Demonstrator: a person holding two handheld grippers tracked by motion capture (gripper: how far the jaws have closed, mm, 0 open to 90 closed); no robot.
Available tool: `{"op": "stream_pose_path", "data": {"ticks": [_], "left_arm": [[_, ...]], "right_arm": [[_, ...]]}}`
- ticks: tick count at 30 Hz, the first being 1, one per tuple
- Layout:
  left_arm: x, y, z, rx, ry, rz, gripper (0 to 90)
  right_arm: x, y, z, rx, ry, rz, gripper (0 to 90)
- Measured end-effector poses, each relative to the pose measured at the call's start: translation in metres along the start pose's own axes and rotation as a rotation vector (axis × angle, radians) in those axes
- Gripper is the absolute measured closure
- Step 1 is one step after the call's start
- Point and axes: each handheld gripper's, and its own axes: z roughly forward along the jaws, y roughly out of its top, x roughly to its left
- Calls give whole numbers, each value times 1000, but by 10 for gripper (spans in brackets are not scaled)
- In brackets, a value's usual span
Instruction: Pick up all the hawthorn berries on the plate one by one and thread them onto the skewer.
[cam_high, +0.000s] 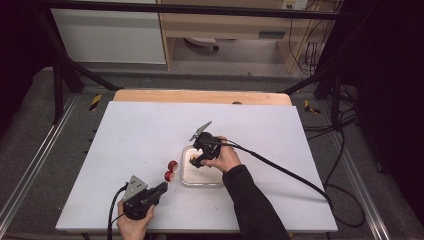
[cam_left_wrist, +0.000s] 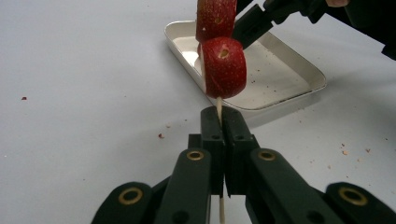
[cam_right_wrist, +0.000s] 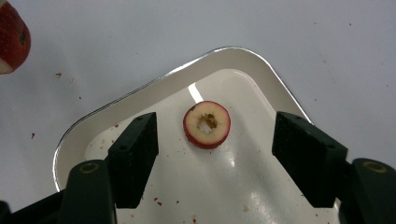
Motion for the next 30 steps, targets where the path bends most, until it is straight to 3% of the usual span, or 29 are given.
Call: {"op": "stream_pose_path", "data": {"ticks": [6,18,24,30], "left_arm": [[1,0,1,6,-3,1,885],[3,-1,0,11,-7,3,885],[3,-1,0,14,-5,5,885],[3,-1,0,15,-6,4,885]], "right_arm": [[-1,6,9,68,29,-88,393],[-2,13,23,133,71,-157,513],[-4,14,27,150,82,-166,598],[-3,15,24,148,84,-122,614]]}}
